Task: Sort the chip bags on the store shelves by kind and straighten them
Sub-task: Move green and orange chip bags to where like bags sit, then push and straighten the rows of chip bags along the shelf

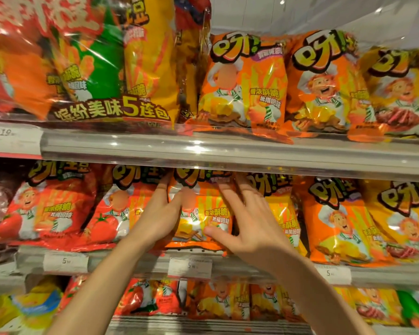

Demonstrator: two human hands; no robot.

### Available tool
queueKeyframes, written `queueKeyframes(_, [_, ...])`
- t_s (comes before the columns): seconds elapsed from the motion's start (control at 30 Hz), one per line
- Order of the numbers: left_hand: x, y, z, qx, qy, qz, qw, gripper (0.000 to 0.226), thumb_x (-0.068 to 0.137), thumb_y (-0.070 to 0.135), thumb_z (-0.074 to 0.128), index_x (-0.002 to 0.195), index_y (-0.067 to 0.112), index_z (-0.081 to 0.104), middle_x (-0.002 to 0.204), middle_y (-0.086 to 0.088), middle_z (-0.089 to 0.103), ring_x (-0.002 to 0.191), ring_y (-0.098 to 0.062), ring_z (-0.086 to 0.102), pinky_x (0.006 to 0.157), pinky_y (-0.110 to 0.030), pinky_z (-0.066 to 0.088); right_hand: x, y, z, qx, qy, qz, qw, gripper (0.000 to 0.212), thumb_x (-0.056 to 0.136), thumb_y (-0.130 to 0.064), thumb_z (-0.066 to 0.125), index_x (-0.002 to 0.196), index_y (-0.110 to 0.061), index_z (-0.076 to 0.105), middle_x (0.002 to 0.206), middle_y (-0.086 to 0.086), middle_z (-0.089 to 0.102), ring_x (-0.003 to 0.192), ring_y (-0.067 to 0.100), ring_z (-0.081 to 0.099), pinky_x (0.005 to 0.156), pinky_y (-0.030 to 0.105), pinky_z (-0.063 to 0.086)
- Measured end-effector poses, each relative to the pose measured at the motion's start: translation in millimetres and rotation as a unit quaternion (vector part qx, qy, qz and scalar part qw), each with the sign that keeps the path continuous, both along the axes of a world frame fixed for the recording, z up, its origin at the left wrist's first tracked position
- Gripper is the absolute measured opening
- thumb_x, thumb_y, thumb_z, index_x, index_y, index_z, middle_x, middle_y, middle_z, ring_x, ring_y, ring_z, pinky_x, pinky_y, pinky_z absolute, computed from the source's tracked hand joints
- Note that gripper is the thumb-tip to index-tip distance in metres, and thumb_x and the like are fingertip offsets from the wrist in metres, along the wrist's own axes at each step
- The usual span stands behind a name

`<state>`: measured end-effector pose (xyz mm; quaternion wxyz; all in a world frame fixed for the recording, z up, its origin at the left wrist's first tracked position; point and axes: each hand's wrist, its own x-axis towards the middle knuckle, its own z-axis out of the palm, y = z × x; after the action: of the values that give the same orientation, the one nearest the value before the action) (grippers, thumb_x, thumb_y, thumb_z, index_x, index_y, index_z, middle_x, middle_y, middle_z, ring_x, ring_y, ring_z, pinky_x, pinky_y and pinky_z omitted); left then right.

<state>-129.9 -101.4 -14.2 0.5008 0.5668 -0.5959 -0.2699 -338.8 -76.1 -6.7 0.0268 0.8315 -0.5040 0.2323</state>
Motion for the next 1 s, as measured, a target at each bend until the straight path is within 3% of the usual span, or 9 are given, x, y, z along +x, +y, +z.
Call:
queueKeyframes(0.1, [1, -1, -1, -0.022, -0.023, 0.009, 0.999, 0.062, 0.103, 0.030, 0.049, 0.159, 0.022, 0.021, 0.142, 0.011, 0.044, 0.137, -0.012, 0.043, 0.098, -0.019, 0.032, 15, -11, -6, 0.018, 0.059, -0.001, 0.998, 0.088, 0.088, -0.078, 0.041, 0.158, -0.036, 0.010, 0.160, 0.007, 0.018, 0.147, 0.026, 0.016, 0.120, 0.039, 0.014])
queueKeyframes(0.2, [2, 8, -7, -0.063, -0.105, 0.014, 0.992, 0.061, 0.104, 0.034, 0.048, 0.158, 0.022, 0.021, 0.140, 0.016, 0.036, 0.135, -0.001, 0.034, 0.101, -0.015, 0.027, 18, -17, -12, 0.007, 0.072, -0.008, 0.997, 0.082, 0.092, -0.070, 0.044, 0.157, -0.035, 0.010, 0.164, 0.007, 0.009, 0.149, 0.029, 0.016, 0.122, 0.038, 0.014])
queueKeyframes(0.27, [10, 16, -14, -0.101, -0.163, 0.031, 0.981, 0.059, 0.105, 0.041, 0.046, 0.156, 0.020, 0.027, 0.149, 0.008, 0.037, 0.139, -0.006, 0.034, 0.110, -0.022, 0.028, 18, -19, -14, 0.002, 0.075, -0.007, 0.997, 0.083, 0.092, -0.068, 0.047, 0.158, -0.034, 0.011, 0.165, 0.007, 0.004, 0.150, 0.029, 0.013, 0.123, 0.038, 0.011])
queueKeyframes(0.33, [25, 21, -19, -0.154, -0.243, 0.078, 0.955, 0.050, 0.105, 0.039, 0.045, 0.147, 0.013, 0.042, 0.146, -0.009, 0.044, 0.135, -0.023, 0.043, 0.110, -0.036, 0.037, 21, -19, -16, -0.008, 0.085, -0.007, 0.996, 0.087, 0.089, -0.072, 0.047, 0.158, -0.031, 0.015, 0.163, 0.011, 0.009, 0.149, 0.032, 0.015, 0.123, 0.041, 0.009])
queueKeyframes(0.4, [43, 22, -24, -0.181, -0.361, 0.131, 0.905, 0.044, 0.102, 0.032, 0.046, 0.138, 0.007, 0.053, 0.135, -0.019, 0.052, 0.122, -0.037, 0.051, 0.101, -0.047, 0.043, 27, -19, -16, -0.031, 0.088, 0.008, 0.996, 0.091, 0.086, -0.076, 0.045, 0.159, -0.030, 0.014, 0.160, 0.014, 0.017, 0.148, 0.034, 0.017, 0.123, 0.044, 0.009])
queueKeyframes(0.5, [65, 18, -35, -0.133, -0.475, 0.161, 0.855, 0.050, 0.101, 0.038, 0.044, 0.138, 0.006, 0.055, 0.141, -0.026, 0.049, 0.128, -0.046, 0.046, 0.108, -0.054, 0.037, 39, -25, -20, -0.039, 0.098, 0.039, 0.994, 0.088, 0.090, -0.077, 0.036, 0.159, -0.035, 0.000, 0.166, 0.011, 0.004, 0.153, 0.032, 0.003, 0.125, 0.047, 0.003])
queueKeyframes(0.63, [71, 18, -46, -0.133, -0.514, 0.177, 0.829, 0.056, 0.102, 0.046, 0.037, 0.141, 0.008, 0.052, 0.152, -0.024, 0.042, 0.143, -0.040, 0.033, 0.121, -0.048, 0.022, 50, -40, -42, -0.042, 0.099, 0.037, 0.993, 0.087, 0.092, -0.078, 0.022, 0.159, -0.033, -0.009, 0.167, 0.007, -0.018, 0.154, 0.027, -0.018, 0.125, 0.050, 0.003])
queueKeyframes(0.8, [74, 11, -49, -0.146, -0.501, 0.187, 0.832, 0.060, 0.102, 0.048, 0.033, 0.147, 0.010, 0.045, 0.160, -0.021, 0.030, 0.149, -0.036, 0.025, 0.123, -0.045, 0.014, 60, -44, -54, -0.049, 0.078, 0.021, 0.996, 0.083, 0.096, -0.073, 0.021, 0.161, -0.027, -0.003, 0.167, 0.009, -0.017, 0.152, 0.026, -0.025, 0.125, 0.050, -0.004])
queueKeyframes(1.0, [76, 8, -49, -0.146, -0.496, 0.181, 0.837, 0.060, 0.103, 0.048, 0.033, 0.148, 0.011, 0.045, 0.161, -0.020, 0.029, 0.148, -0.036, 0.028, 0.123, -0.046, 0.018, 63, -42, -52, -0.035, 0.090, 0.002, 0.995, 0.082, 0.095, -0.074, 0.014, 0.160, -0.025, 0.003, 0.168, 0.010, -0.011, 0.153, 0.027, -0.020, 0.124, 0.051, -0.003])
